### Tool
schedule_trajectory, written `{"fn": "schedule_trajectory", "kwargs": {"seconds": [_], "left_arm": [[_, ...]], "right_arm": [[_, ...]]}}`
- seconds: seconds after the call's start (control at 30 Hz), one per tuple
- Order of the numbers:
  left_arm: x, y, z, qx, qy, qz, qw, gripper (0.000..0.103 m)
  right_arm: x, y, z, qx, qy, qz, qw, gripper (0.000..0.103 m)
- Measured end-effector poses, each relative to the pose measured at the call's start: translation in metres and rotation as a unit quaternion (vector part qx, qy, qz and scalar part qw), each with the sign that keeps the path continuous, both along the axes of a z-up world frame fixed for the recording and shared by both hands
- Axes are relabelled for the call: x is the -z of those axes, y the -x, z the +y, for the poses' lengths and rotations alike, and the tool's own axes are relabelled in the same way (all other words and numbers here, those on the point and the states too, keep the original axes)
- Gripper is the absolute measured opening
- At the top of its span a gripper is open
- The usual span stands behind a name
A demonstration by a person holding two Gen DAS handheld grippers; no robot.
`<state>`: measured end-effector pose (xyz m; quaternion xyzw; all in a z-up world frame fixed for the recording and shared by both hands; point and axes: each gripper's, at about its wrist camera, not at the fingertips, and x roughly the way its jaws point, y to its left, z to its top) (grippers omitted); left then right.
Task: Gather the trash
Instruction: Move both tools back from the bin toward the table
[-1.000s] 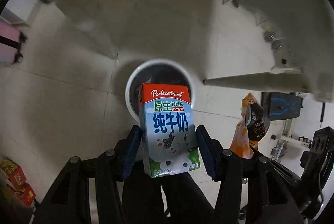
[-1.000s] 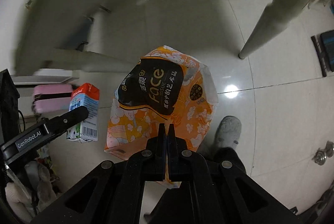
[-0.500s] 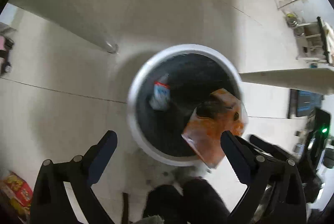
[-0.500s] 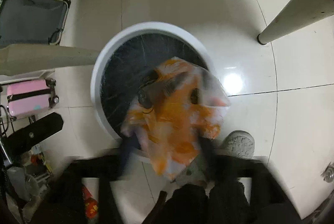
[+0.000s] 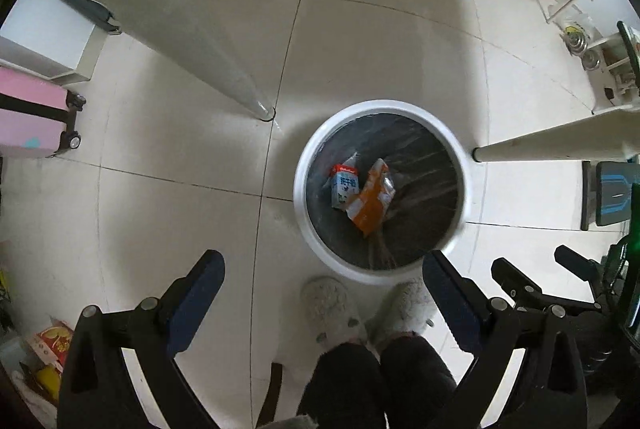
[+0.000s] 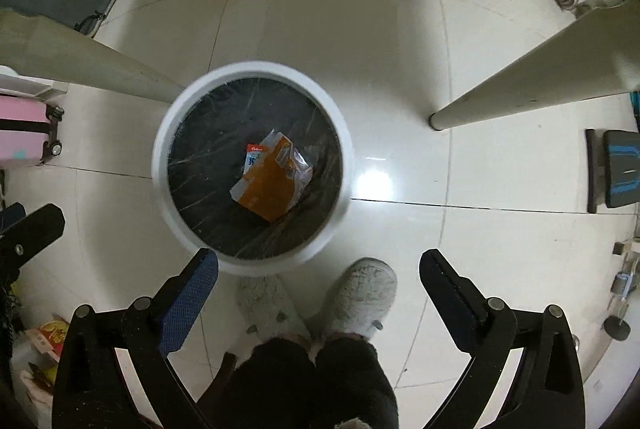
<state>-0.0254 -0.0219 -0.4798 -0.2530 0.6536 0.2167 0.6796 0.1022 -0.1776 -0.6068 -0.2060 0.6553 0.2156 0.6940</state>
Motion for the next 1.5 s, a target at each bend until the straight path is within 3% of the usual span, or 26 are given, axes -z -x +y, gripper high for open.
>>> {"fn": "schedule_trajectory", "kwargs": {"seconds": [0.5, 0.83, 1.03, 1.17, 1.33, 1.5], "left_arm": [[-0.124, 0.034, -0.016, -0.011, -0.01, -0.022, 0.9996, 0.101], [-0.231, 0.054, -0.009, -0.022, -0.028, -0.051, 0.998, 0.101], [-0.299, 0.03, 0.016, -0.045, -0.093, -0.083, 0.9912, 0.101], [-0.333, -0.011, 0.036, -0.049, -0.135, -0.098, 0.9847, 0.101], [-0.338, -0.073, 0.068, -0.078, -0.141, -0.089, 0.9828, 0.101], [-0.308, -0.13, 0.103, -0.157, -0.071, -0.069, 0.9827, 0.101]], "right_arm": [[-0.178, 0.042, -0.017, -0.012, -0.022, -0.022, 0.999, 0.101], [-0.327, 0.074, -0.014, -0.004, -0.075, -0.014, 0.997, 0.101], [-0.416, 0.045, 0.006, -0.012, -0.116, -0.037, 0.992, 0.101], [-0.466, -0.01, 0.041, -0.072, -0.094, -0.075, 0.99, 0.101], [-0.471, -0.094, 0.098, -0.179, -0.011, -0.106, 0.978, 0.101], [-0.423, -0.183, 0.166, -0.283, 0.083, -0.101, 0.95, 0.101]]}}
